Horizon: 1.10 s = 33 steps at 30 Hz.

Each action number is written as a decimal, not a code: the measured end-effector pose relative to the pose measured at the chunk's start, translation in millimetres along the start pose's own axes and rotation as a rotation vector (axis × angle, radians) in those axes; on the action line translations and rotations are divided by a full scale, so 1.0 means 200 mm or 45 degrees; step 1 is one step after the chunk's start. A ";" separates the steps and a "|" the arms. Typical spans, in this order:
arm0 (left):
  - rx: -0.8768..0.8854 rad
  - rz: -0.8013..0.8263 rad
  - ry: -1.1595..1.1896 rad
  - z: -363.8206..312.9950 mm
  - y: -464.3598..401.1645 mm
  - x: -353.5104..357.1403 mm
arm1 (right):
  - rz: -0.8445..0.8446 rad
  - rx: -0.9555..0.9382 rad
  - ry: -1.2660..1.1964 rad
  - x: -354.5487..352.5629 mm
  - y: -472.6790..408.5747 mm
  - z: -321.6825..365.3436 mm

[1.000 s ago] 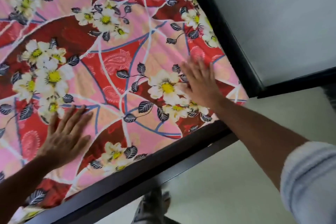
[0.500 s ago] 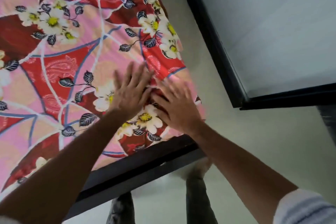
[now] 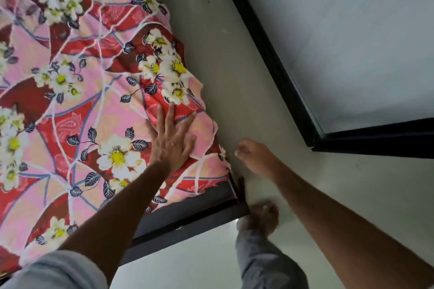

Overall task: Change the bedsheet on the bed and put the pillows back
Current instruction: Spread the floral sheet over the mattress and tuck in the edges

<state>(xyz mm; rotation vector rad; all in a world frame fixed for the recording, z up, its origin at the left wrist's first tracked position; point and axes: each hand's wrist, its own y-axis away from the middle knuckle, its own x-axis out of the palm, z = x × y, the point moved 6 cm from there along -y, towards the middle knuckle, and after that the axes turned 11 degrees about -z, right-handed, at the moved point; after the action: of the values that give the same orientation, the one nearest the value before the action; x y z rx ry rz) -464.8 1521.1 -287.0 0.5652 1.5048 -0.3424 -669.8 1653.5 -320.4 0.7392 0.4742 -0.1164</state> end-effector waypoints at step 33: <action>-0.232 -0.230 0.182 0.23 -0.41 -0.10 | 0.474 0.626 -0.788 0.17 -0.99 0.50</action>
<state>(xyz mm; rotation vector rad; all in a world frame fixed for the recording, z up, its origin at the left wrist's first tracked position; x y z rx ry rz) -471.6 1425.0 -280.0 0.3149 1.7104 -0.3047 -654.8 1441.6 -394.9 1.2035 -0.3007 -0.1072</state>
